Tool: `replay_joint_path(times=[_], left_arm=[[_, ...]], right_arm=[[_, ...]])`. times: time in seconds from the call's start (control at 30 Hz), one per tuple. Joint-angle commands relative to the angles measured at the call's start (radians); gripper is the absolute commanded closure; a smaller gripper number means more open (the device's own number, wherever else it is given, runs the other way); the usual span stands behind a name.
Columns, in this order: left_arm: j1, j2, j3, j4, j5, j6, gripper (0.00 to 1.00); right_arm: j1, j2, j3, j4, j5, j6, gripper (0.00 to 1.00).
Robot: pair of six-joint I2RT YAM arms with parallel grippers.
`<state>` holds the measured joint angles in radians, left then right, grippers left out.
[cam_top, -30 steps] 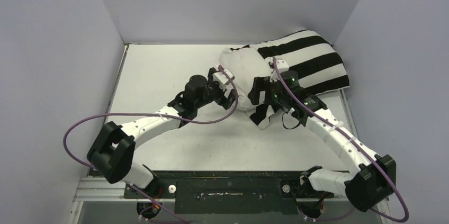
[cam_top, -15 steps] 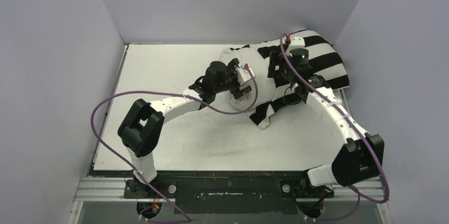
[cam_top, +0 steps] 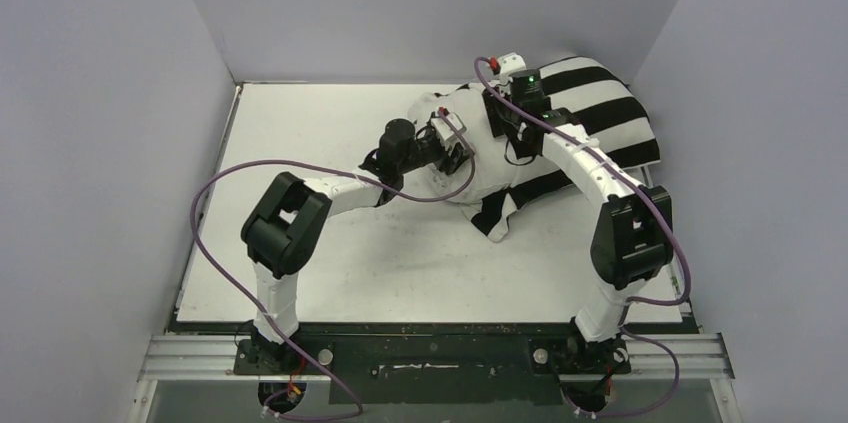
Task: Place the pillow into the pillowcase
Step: Stuff the pillow into the pillowcase.
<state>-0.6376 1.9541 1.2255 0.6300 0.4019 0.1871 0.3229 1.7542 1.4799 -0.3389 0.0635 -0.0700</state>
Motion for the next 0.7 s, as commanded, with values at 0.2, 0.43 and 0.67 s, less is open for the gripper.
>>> replay_joint_path(times=[0.2,0.43,0.67], left_arm=[[0.007,0.084,0.008,0.264,0.051,-0.237,0.59],[0.015,0.079,-0.083,0.499,0.009,-0.427,0.71],[0.012,-0.024,-0.289,0.628,-0.133,-0.496,0.76]], right_arm=[[0.061,0.131,0.209,-0.096,0.018,-0.104,1.0],[0.121,-0.016,0.179,-0.024,-0.443,-0.021,1.0],[0.32,-0.117,0.12,0.054,-0.554,0.066,1.0]])
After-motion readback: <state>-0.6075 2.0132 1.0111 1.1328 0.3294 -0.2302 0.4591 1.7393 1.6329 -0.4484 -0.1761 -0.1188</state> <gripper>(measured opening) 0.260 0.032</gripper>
